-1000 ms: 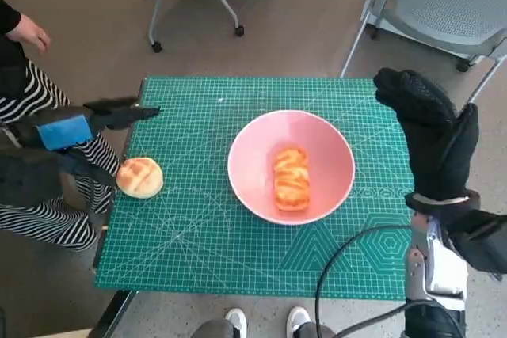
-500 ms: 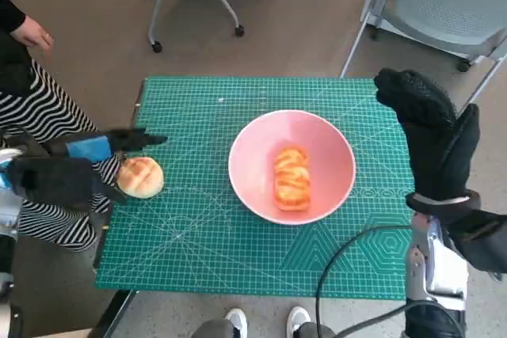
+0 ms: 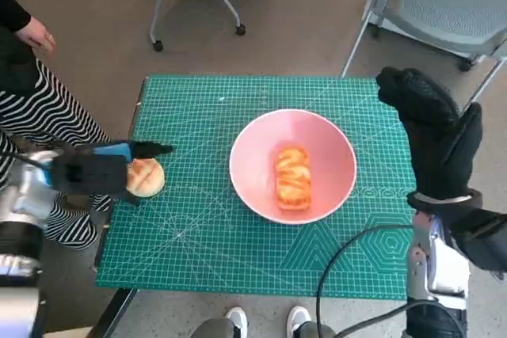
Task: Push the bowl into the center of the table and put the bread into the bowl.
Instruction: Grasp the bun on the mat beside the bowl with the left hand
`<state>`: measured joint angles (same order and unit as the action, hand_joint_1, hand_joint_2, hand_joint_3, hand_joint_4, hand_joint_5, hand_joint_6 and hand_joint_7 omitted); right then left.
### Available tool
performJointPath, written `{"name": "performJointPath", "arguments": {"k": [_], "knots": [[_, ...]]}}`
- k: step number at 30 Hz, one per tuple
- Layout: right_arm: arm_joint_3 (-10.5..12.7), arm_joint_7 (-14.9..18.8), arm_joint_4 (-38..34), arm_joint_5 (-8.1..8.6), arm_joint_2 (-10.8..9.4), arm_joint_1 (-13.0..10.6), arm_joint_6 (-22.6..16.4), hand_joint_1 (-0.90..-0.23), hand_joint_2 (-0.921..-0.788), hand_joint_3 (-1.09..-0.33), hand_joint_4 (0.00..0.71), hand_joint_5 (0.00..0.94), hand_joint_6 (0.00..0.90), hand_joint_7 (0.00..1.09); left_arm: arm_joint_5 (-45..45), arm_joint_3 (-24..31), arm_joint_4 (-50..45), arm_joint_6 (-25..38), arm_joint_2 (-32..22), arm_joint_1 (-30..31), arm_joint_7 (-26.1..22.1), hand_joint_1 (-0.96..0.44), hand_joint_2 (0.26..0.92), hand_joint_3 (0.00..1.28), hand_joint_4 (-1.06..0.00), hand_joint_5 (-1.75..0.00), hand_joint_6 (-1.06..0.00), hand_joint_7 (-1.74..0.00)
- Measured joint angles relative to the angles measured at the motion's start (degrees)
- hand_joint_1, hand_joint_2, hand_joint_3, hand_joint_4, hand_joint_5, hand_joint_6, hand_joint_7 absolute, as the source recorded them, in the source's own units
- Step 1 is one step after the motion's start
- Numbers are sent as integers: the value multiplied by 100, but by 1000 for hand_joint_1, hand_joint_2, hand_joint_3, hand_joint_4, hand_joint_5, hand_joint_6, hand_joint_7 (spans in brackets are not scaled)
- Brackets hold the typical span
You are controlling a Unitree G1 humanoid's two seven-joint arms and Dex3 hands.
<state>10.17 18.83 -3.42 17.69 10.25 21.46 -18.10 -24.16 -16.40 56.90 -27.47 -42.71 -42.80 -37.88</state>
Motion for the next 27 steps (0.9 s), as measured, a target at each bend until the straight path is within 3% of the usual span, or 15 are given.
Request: {"name": "performJointPath", "arguments": {"k": [4, 9, 12, 15, 17, 21, 27], "knots": [[1, -3, 21, -1, 2, -2, 0, -691, -921, -698, 202, 1, 120, 502, -132, -137, 253, 26, 76, -192, 241, -3, 792, 11, -334, -17, -359, -24], [3, -4, 53, -1, 3, -21, -2, -692, -921, -698, 202, 1, 121, 501, -351, -302, 453, -10, 105, -295, 713, -5, 872, 14, -623, -39, -598, -70], [4, -4, 58, -1, 3, -29, -2, -692, -921, -697, 202, 1, 121, 501, -456, -368, 544, -66, 118, -304, 936, -6, 887, 12, -683, -35, -645, -75], [6, -5, 79, -1, 3, -43, -2, -692, -921, -697, 202, 1, 121, 501, -568, -431, 586, -229, 115, -301, 1336, -2, 910, 50, -734, -754, -587, -840], [7, -6, 105, -1, 3, -63, -3, -692, -921, -697, 202, 1, 122, 500, -655, -457, 586, -408, 108, -296, 1627, -1, 915, 62, -738, -928, -574, -1029], [11, -8, 116, -1, 3, -83, -3, -692, -921, -697, 202, 1, 122, 500, -498, -318, 514, -752, 30, -290, 1657, 0, 919, 71, -732, -1061, -573, -1199], [47, -12, 117, -2, 8, -104, -4, -691, -921, -697, 202, 1, 122, 499, 461, 337, 31, -1255, -69, -211, 1148, 0, 920, 81, -698, -1112, -587, -1245]]}}
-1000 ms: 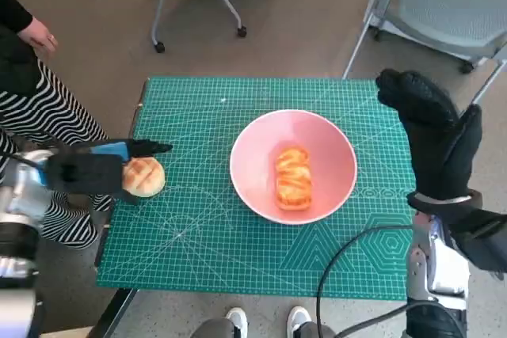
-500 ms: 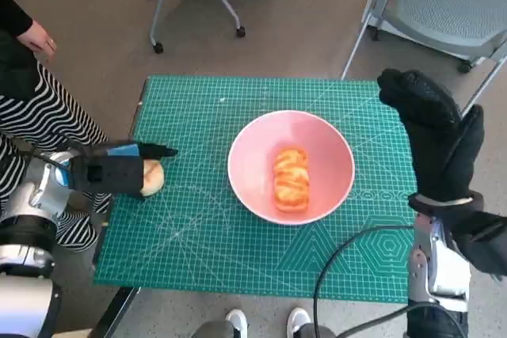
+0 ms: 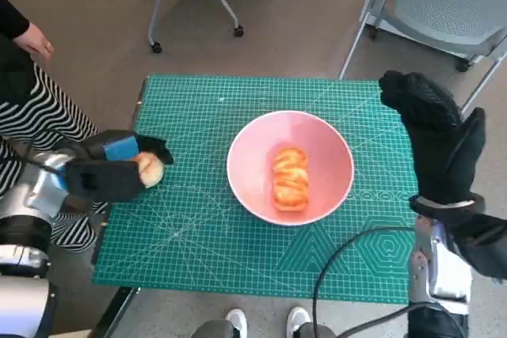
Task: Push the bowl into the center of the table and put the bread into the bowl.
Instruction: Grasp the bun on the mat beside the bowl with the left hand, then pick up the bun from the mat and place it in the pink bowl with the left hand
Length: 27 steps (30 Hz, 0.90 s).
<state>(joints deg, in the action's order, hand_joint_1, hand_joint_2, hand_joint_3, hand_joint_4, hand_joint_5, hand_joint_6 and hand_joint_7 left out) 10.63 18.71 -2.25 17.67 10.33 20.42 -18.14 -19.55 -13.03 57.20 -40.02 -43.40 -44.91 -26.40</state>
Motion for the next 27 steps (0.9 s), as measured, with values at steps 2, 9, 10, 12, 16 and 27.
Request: {"name": "performJointPath", "arguments": {"k": [2, 9, 10, 12, 16, 27], "knots": [[-2, -1, 1, -2, 0, 1, 0, -689, -921, -697, 202, 1, 122, 498, 358, 222, -260, -85, -7, -6, -161, 0, 920, 85, -688, -1142, -590, -1229], [-6, -33, 9, -13, 0, 4, 5, -685, -921, -697, 202, 1, 123, 498, 1406, 827, -1034, -403, 32, -102, -564, 0, 913, 109, -645, -1329, -632, -1052], [-6, -44, 10, -14, 0, 5, 6, -684, -921, -698, 202, 1, 123, 497, 1512, 874, -1152, -430, 62, -110, -582, 0, 912, 111, -640, -1343, -637, -1037], [-8, -61, 10, -15, 0, 9, 11, -684, -921, -698, 202, 0, 123, 497, 1673, 952, -1419, -483, 155, -130, -592, -1, 910, 119, -626, -1386, -653, -994], [-32, -67, 10, -18, 0, 32, 16, -684, -921, -698, 202, 0, 123, 497, 1795, 987, -1821, -564, 332, -166, -598, -1, 909, 123, -618, -1407, -661, -972], [-104, -84, -41, -38, 10, 106, 12, -682, -921, -699, 202, 0, 127, 500, 1468, 638, -2992, -323, 1315, -484, -461, -1, 920, 112, -661, -1211, -557, -1228]]}}
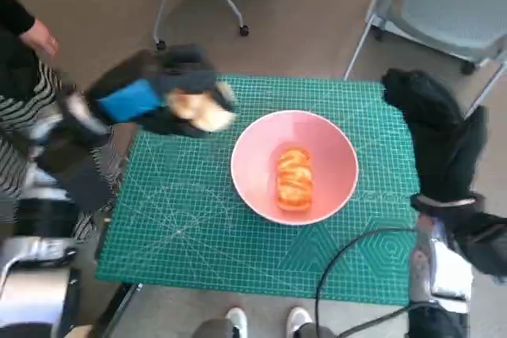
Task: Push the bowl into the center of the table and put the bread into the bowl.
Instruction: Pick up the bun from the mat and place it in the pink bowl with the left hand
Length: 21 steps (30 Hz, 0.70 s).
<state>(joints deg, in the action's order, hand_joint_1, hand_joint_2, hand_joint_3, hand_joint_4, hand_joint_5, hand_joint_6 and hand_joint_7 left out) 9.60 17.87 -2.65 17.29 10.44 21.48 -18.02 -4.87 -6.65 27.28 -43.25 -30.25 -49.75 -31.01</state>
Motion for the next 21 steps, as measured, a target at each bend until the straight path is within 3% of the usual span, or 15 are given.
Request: {"name": "performJointPath", "arguments": {"k": [5, 10, 17, 21], "knots": [[-8, 1, -1, 5, 1, -2, -2, -682, -921, -699, 202, 0, 126, 500, -185, -252, -546, 501, 447, -248, 4, 0, 917, 33, -766, -1083, -644, -1147], [-4, 4, 4, 13, 12, -26, -4, -682, -921, -700, 203, 1, 126, 501, -332, -536, -588, 765, 887, -430, 17, 0, 919, 16, -777, -1054, -663, -1142], [12, 6, 51, 27, 29, -69, -3, -680, -921, -699, 204, 1, 126, 502, -797, -919, 30, 741, 1395, -511, 143, 0, 919, 15, -769, -1101, -674, -1094], [36, 5, 88, 28, 50, -126, -3, -679, -921, -698, 205, 1, 125, 502, -997, -1076, 483, 671, 1580, -527, 225, 0, 920, 38, -728, -1218, -672, -1025]]}}
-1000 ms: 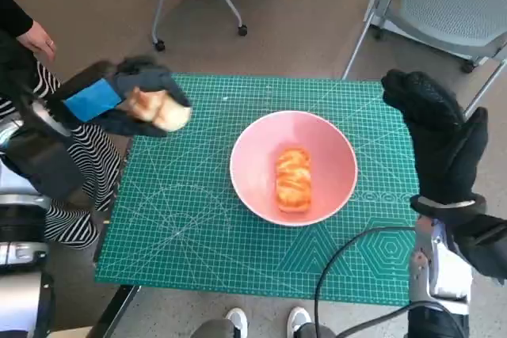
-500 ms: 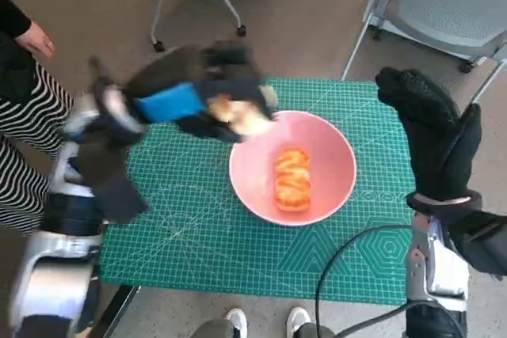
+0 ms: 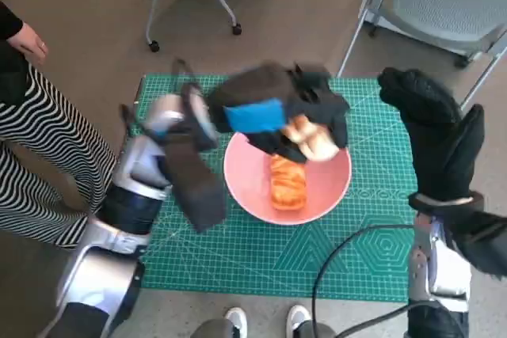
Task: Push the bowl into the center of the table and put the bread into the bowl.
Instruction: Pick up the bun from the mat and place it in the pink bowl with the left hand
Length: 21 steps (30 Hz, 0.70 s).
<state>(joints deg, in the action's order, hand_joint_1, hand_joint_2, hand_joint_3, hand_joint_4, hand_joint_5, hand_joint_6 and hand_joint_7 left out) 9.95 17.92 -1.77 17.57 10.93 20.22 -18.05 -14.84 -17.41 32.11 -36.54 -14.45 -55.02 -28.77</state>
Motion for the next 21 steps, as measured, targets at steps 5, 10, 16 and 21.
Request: {"name": "performJointPath", "arguments": {"k": [5, 10, 16, 21], "knots": [[18, -1, 68, 0, 6, -72, 0, -680, -921, -698, 205, 1, 121, 500, -129, -158, 442, 101, 153, -19, 0, -37, 882, 178, -462, -962, -390, -1055], [35, -8, 108, -1, 8, -101, 1, -682, -921, -698, 205, 1, 119, 499, -252, -317, 399, 770, 149, -17, -382, -227, 864, 54, -235, -140, -266, -283], [53, -34, 134, -5, 10, -106, 1, -680, -921, -698, 204, 1, 119, 500, -462, -434, 112, 1201, 52, 34, -565, -408, 872, 25, -147, -19, -223, -131], [70, -54, 140, -9, 11, -106, 3, -679, -921, -699, 204, 0, 120, 501, -484, -420, 44, 1097, 28, 108, -459, -547, 900, 31, -113, -3, -218, -99]]}}
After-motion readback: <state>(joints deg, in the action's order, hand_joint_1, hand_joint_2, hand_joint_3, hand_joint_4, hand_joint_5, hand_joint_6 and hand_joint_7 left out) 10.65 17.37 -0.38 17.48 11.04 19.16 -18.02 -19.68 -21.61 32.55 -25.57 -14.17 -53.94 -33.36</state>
